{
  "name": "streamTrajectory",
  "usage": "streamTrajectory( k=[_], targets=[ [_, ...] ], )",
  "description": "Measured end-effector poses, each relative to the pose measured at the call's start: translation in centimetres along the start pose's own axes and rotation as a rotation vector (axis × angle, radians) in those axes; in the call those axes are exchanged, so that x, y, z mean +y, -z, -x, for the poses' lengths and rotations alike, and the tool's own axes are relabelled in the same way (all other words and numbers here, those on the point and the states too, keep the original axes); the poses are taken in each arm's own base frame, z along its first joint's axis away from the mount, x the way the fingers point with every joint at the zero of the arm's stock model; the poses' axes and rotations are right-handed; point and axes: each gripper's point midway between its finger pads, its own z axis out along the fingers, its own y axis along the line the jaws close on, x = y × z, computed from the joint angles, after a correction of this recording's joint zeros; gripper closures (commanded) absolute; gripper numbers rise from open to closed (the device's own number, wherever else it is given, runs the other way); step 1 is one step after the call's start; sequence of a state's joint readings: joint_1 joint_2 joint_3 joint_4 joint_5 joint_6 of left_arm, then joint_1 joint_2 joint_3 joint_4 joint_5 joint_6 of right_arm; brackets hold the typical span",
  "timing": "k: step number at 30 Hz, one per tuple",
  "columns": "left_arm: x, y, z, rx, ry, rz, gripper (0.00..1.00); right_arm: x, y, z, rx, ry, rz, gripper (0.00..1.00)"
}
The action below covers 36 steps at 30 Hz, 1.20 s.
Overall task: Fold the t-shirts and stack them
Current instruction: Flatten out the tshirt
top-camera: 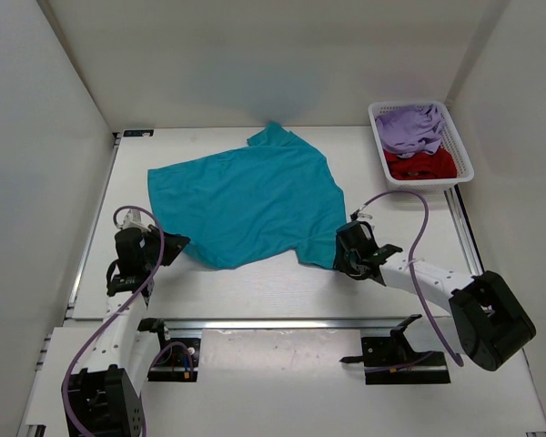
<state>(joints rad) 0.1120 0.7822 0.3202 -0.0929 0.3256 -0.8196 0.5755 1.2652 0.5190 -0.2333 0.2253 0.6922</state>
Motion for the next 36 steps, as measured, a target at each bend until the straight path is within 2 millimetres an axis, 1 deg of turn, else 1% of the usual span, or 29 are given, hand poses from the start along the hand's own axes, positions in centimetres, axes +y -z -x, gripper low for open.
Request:
streamTrajectory(
  k=[2, 4, 6, 7, 8, 9, 13, 16, 17, 19, 20, 21, 22, 23, 24, 25, 26, 27, 28, 29, 31, 32, 33, 34, 36],
  targets=[
    [0.0, 0.0, 0.0, 0.000, 0.000, 0.000, 1.00, 0.1, 0.0, -0.1, 0.001, 0.005, -0.007, 0.69],
    [0.0, 0.0, 0.0, -0.002, 0.000, -0.001, 1.00, 0.2, 0.0, -0.1, -0.002, 0.014, -0.017, 0.72],
    [0.2, 0.0, -0.1, 0.000, 0.002, 0.001, 1.00, 0.0, 0.0, -0.1, 0.000, 0.021, -0.032, 0.86],
    [0.2, -0.1, -0.2, 0.001, 0.003, 0.002, 1.00, -0.1, 0.0, -0.1, 0.002, 0.021, -0.041, 0.90],
    [0.3, -0.1, -0.2, 0.001, 0.004, 0.003, 1.00, -0.2, -0.1, -0.2, 0.004, 0.021, -0.047, 0.97],
    [0.4, -0.1, -0.3, 0.001, 0.004, 0.003, 1.00, -0.3, -0.1, -0.2, 0.005, 0.023, -0.051, 1.00],
    [0.3, -0.1, -0.3, 0.002, 0.003, 0.001, 1.00, -0.3, 0.2, -0.3, 0.007, 0.025, -0.054, 1.00],
    [0.2, 0.0, -0.6, 0.014, -0.010, 0.003, 1.00, -0.9, 1.6, -0.9, 0.036, 0.048, -0.070, 1.00],
    [0.0, 0.0, -0.5, 0.018, -0.017, 0.003, 1.00, -1.0, 2.3, -0.7, 0.036, 0.049, -0.071, 1.00],
    [-1.1, 0.1, -0.1, 0.034, -0.049, 0.014, 1.00, -0.3, 4.6, 1.4, -0.006, 0.046, -0.045, 1.00],
    [-2.6, 0.2, 0.5, 0.043, -0.073, 0.004, 1.00, 0.3, 6.1, 3.0, -0.042, 0.040, -0.019, 1.00],
    [-4.9, 0.4, 1.6, 0.030, -0.109, -0.024, 1.00, 1.2, 8.3, 5.5, -0.105, 0.026, 0.019, 1.00],
    [-7.6, 0.7, 2.6, 0.020, -0.147, -0.067, 1.00, 2.2, 10.5, 8.1, -0.171, 0.006, 0.059, 1.00],
    [-10.4, 1.3, 3.7, 0.003, -0.180, -0.114, 1.00, 3.2, 13.4, 11.1, -0.246, -0.009, 0.099, 1.00],
    [-13.1, 1.9, 4.9, -0.022, -0.210, -0.167, 1.00, 3.9, 15.6, 13.1, -0.300, -0.019, 0.127, 1.00],
    [-15.3, 2.7, 6.0, -0.042, -0.230, -0.209, 1.00, 4.8, 18.5, 15.6, -0.370, -0.026, 0.158, 1.00],
    [-18.2, 4.0, 7.6, -0.075, -0.248, -0.263, 1.00, 5.8, 22.0, 18.3, -0.454, -0.035, 0.202, 1.00],
    [-20.0, 5.1, 9.2, -0.110, -0.257, -0.302, 1.00, 6.4, 24.6, 19.8, -0.505, -0.031, 0.233, 1.00],
    [-21.3, 6.4, 10.9, -0.143, -0.257, -0.332, 1.00, 7.0, 27.4, 21.2, -0.551, -0.023, 0.259, 1.00],
    [-22.4, 7.9, 13.1, -0.196, -0.255, -0.353, 1.00, 7.6, 29.9, 22.5, -0.595, -0.018, 0.285, 1.00],
    [-23.5, 10.7, 17.3, -0.306, -0.251, -0.362, 1.00, 8.6, 34.8, 25.2, -0.675, -0.003, 0.332, 1.00],
    [-24.1, 12.1, 18.8, -0.352, -0.252, -0.361, 1.00, 9.1, 36.7, 26.6, -0.718, -0.004, 0.352, 1.00],
    [-25.1, 13.6, 20.1, -0.395, -0.262, -0.371, 1.00, 9.2, 38.5, 27.7, -0.746, 0.003, 0.363, 1.00],
    [-26.1, 14.6, 20.6, -0.414, -0.276, -0.391, 1.00, 9.4, 40.4, 29.0, -0.781, 0.008, 0.378, 1.00],
    [-27.6, 16.0, 20.9, -0.429, -0.298, -0.426, 1.00, 9.4, 43.3, 32.2, -0.868, 0.005, 0.394, 1.00]
  ],
)
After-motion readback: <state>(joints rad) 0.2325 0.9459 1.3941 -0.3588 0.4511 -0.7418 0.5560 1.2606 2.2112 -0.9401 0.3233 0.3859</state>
